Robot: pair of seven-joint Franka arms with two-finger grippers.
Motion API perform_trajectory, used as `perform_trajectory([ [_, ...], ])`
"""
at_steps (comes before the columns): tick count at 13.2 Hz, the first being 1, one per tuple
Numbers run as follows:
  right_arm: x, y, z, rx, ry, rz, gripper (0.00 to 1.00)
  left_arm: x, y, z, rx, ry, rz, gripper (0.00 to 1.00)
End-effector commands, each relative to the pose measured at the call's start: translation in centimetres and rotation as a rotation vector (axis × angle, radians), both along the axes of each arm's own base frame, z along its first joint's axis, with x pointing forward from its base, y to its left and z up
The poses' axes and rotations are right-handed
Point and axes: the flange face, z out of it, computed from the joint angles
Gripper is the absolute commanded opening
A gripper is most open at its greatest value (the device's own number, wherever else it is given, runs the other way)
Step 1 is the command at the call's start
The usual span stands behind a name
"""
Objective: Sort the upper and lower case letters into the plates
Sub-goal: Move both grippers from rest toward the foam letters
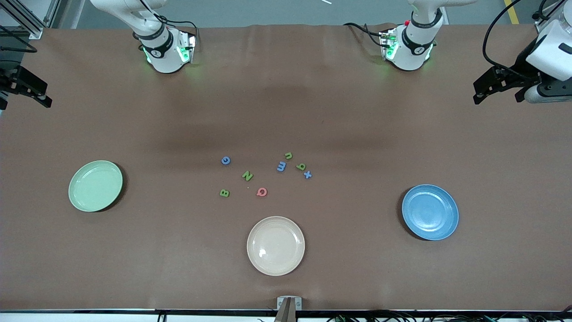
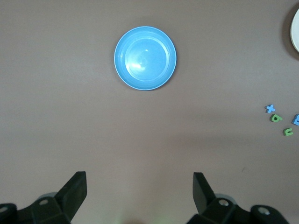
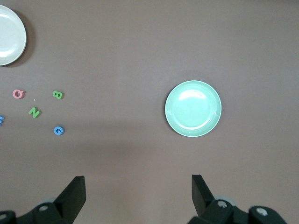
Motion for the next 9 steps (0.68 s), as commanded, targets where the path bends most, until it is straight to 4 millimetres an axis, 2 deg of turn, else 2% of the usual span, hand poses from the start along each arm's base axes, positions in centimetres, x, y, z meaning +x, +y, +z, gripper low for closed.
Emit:
perform_trajectory([
  [1,2.8,-0.2,0.3,-0.018,-0.007,0.006,1.00,0.1,-0.2,0.3,-0.006,-0.001,-0.016,1.00],
  [3,2.9,0.0,0.3,-0.015,-0.009,0.008,1.00,0.5,-0.1,0.4,-0.014,-0.003,-0.013,1.00],
  [4,2.9,0.0,0.3,-0.015,-0.009,0.008,1.00,1.7,0.1,0.4,-0.022,0.003,-0.008,1.00],
  [5,2.9,0.0,0.3,-0.015,-0.009,0.008,1.00,2.5,-0.1,-0.8,-0.025,0.047,-0.017,1.00],
  [6,2.9,0.0,0.3,-0.015,-0.009,0.008,1.00,3.0,-1.4,-2.2,-0.028,0.073,-0.040,1.00],
  [7,2.9,-0.1,0.3,-0.017,-0.009,0.008,1.00,3.9,-3.5,-4.0,-0.041,0.100,-0.057,1.00],
  [9,3.0,0.6,0.0,-0.009,-0.002,0.014,1.00,6.9,-7.2,-9.0,-0.070,0.085,-0.103,1.00],
])
